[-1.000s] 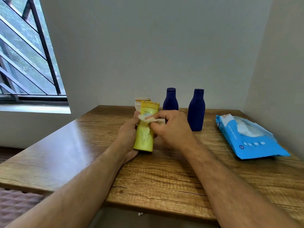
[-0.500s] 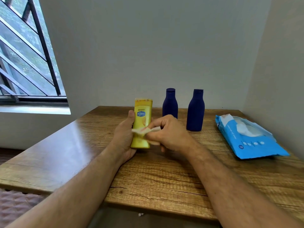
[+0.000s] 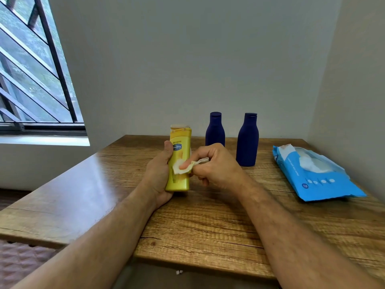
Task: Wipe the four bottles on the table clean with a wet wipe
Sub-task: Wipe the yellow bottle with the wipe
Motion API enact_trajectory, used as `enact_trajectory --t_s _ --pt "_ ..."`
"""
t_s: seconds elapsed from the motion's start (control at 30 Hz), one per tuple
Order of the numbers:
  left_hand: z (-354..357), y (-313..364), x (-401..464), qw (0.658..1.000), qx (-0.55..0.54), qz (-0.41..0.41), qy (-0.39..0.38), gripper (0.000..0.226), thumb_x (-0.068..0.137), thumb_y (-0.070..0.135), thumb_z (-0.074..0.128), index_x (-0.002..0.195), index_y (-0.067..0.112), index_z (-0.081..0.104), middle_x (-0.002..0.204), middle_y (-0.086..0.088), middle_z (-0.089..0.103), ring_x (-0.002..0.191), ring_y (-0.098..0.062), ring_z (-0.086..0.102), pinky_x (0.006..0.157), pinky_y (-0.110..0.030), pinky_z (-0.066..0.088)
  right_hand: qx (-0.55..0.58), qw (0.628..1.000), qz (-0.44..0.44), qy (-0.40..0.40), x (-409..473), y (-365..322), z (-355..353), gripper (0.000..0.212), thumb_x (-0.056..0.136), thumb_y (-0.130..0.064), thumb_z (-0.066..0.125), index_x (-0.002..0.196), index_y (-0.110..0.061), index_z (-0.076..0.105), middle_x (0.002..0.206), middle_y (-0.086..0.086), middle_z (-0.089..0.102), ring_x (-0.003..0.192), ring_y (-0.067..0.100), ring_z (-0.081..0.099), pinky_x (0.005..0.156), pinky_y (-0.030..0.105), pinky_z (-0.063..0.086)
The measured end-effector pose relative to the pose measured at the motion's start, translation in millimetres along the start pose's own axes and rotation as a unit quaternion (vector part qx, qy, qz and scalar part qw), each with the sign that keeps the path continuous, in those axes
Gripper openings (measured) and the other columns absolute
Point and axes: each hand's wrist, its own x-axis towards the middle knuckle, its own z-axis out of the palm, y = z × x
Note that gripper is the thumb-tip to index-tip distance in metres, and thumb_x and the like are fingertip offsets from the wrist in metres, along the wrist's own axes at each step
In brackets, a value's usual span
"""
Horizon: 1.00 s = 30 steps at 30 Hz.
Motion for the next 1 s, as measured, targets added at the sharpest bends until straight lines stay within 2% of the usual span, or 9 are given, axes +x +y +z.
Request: enact_trajectory --t_s 0.13,0.27,0.4,0.5,0.6,0.7,0.77,0.9,1.0 --pt "0.6 -0.1 1.5 1.000 -0.017 0.019 0.003 0.049 0.104 0.046 0.045 0.135 0.010 0.055 0.121 -0.020 0.071 0.090 -0.026 0.074 0.064 -0.036 0.061 -0.011 1.000 0.000 0.018 -1.1 -3.3 1.6 0.015 0.086 -0.010 0.072 0.092 -0.020 0.080 0.068 -0.015 0.067 0.051 -0.005 0.058 0.048 0.010 0.042" --pt "3.5 -1.8 0.4 0.999 0.023 0.041 -0.015 0.045 0.106 0.040 0.043 0.136 0.009 0.051 0.094 -0.014 0.068 0.065 -0.018 0.067 0.055 -0.031 0.058 -0.012 0.989 -0.041 0.139 3.5 -0.1 0.7 0.021 0.091 -0.014 0.066 0.100 -0.030 0.077 0.073 -0.008 0.067 0.050 0.007 0.055 0.046 0.026 0.051" --pt "4.5 -2.1 -3.0 0.996 0.073 0.030 -0.035 0.047 0.103 0.050 0.042 0.125 0.011 0.058 0.088 -0.014 0.063 0.065 -0.018 0.064 0.054 -0.029 0.056 -0.011 0.982 -0.044 0.182 6.5 3.5 -0.1 0.023 0.094 -0.016 0.064 0.107 -0.032 0.074 0.080 -0.001 0.068 0.056 0.013 0.057 0.047 0.027 0.054" --pt "7.0 -1.7 -5.6 0.995 0.057 0.033 -0.070 0.054 0.102 0.054 0.038 0.121 0.011 0.064 0.083 -0.009 0.063 0.066 -0.017 0.060 0.055 -0.027 0.052 0.000 0.988 -0.027 0.149 5.3 3.9 -1.3 0.020 0.092 -0.015 0.065 0.101 -0.030 0.077 0.077 -0.004 0.069 0.053 0.012 0.058 0.047 0.029 0.054" --pt "7.9 0.6 -7.4 0.997 0.020 0.028 -0.069 0.060 0.105 0.053 0.031 0.129 0.009 0.063 0.100 -0.014 0.073 0.082 -0.019 0.071 0.067 -0.029 0.057 -0.009 0.998 -0.001 0.058 2.6 4.6 -2.9 0.015 0.088 -0.014 0.070 0.097 -0.023 0.079 0.063 -0.009 0.067 0.048 0.014 0.056 0.047 0.030 0.052" --pt "6.1 3.4 -8.2 0.999 0.013 0.000 -0.041 0.065 0.104 0.058 0.032 0.132 0.007 0.062 0.121 -0.022 0.070 0.105 -0.029 0.070 0.087 -0.040 0.058 -0.008 1.000 0.016 -0.019 1.4 2.2 -0.9 0.015 0.086 -0.013 0.072 0.097 -0.019 0.079 0.069 -0.008 0.070 0.052 0.016 0.057 0.046 0.028 0.050" --pt "5.5 4.1 -8.5 0.999 0.011 -0.019 -0.024 0.060 0.103 0.055 0.039 0.132 0.007 0.061 0.123 -0.024 0.069 0.109 -0.034 0.069 0.094 -0.047 0.056 0.031 0.996 0.048 -0.071 1.8 -0.6 -0.8 0.014 0.085 -0.007 0.071 0.095 -0.013 0.079 0.078 -0.001 0.072 0.055 0.016 0.057 0.043 0.024 0.048" --pt "4.8 4.6 -7.3 1.000 -0.004 -0.023 -0.020 0.044 0.106 0.039 0.044 0.128 0.004 0.059 0.103 -0.021 0.073 0.085 -0.029 0.073 0.078 -0.044 0.061 0.111 0.979 0.102 -0.139 1.4 -3.9 -3.0 0.012 0.085 0.000 0.067 0.091 -0.005 0.076 0.080 0.012 0.070 0.048 0.013 0.054 0.038 0.019 0.043" --pt "6.3 2.9 -6.6 0.999 -0.003 -0.024 -0.036 0.038 0.108 0.036 0.041 0.119 0.006 0.062 0.084 -0.013 0.072 0.068 -0.021 0.069 0.062 -0.035 0.057 0.111 0.987 0.081 -0.088 3.1 -2.3 -4.1 0.010 0.086 -0.006 0.070 0.093 -0.008 0.077 0.081 0.013 0.072 0.050 0.013 0.056 0.039 0.020 0.044"
